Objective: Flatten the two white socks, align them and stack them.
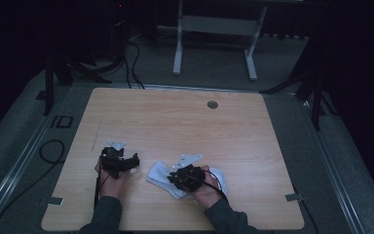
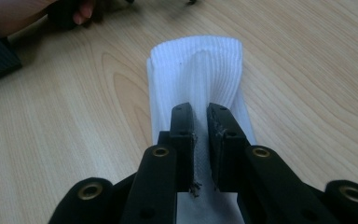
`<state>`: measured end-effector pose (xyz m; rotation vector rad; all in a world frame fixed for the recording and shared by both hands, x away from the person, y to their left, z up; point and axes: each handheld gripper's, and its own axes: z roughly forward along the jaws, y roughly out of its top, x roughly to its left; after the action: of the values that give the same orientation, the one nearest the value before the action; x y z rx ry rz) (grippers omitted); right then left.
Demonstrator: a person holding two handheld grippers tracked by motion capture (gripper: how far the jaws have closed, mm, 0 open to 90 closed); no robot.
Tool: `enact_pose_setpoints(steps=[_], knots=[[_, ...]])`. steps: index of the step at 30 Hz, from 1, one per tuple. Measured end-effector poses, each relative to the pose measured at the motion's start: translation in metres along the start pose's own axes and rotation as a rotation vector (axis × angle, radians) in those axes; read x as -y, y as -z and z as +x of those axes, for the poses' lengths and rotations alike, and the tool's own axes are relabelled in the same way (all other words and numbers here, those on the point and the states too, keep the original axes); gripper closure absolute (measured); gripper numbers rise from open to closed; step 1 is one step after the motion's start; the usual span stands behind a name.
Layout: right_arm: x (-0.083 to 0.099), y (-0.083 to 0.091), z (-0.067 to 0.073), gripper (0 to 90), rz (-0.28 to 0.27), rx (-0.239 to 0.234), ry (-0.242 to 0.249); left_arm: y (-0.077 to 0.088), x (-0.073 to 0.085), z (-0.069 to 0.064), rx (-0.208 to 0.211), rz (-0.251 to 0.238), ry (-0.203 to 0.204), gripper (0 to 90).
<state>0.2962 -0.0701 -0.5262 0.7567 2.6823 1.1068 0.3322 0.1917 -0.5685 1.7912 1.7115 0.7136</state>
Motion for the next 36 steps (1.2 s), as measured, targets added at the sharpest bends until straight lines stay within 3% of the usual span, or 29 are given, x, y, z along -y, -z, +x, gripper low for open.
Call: enact_pose_setpoints(steps=[5, 9, 11, 15, 17, 19, 22, 30, 34, 36], knots=[[0.000, -0.009, 0.002, 78.1, 0.011, -0.014, 0.024, 0.002, 0.002, 0.000, 0.014, -0.002, -0.015, 14.6], [0.003, -0.016, -0.002, 63.8, 0.021, 0.000, 0.010, 0.006, 0.004, -0.001, 0.036, -0.001, -0.033, 19.1], [0.003, -0.014, -0.002, 60.1, 0.019, 0.003, 0.008, 0.009, 0.004, -0.002, 0.043, 0.010, -0.040, 27.7], [0.002, -0.007, -0.002, 55.4, -0.008, 0.016, 0.017, 0.017, 0.003, -0.005, 0.073, 0.027, -0.079, 57.7], [0.002, -0.003, -0.002, 54.4, -0.024, 0.015, 0.013, 0.018, 0.003, -0.006, 0.116, 0.031, -0.088, 70.6], [0.001, 0.001, -0.002, 53.5, -0.036, 0.013, 0.017, 0.021, 0.003, -0.007, 0.188, 0.018, -0.071, 80.1], [0.002, 0.008, -0.003, 53.1, -0.051, 0.017, 0.021, 0.027, 0.002, -0.010, 0.256, -0.006, -0.070, 88.5], [0.005, 0.022, -0.010, 52.4, -0.063, 0.037, 0.012, 0.039, 0.002, -0.030, 0.361, -0.031, -0.130, 89.5], [0.009, 0.028, -0.016, 52.3, -0.068, 0.050, -0.004, 0.045, 0.004, -0.040, 0.412, -0.028, -0.183, 89.5], [0.011, 0.031, -0.019, 52.4, -0.072, 0.056, -0.010, 0.047, 0.005, -0.047, 0.429, -0.017, -0.234, 89.5]])
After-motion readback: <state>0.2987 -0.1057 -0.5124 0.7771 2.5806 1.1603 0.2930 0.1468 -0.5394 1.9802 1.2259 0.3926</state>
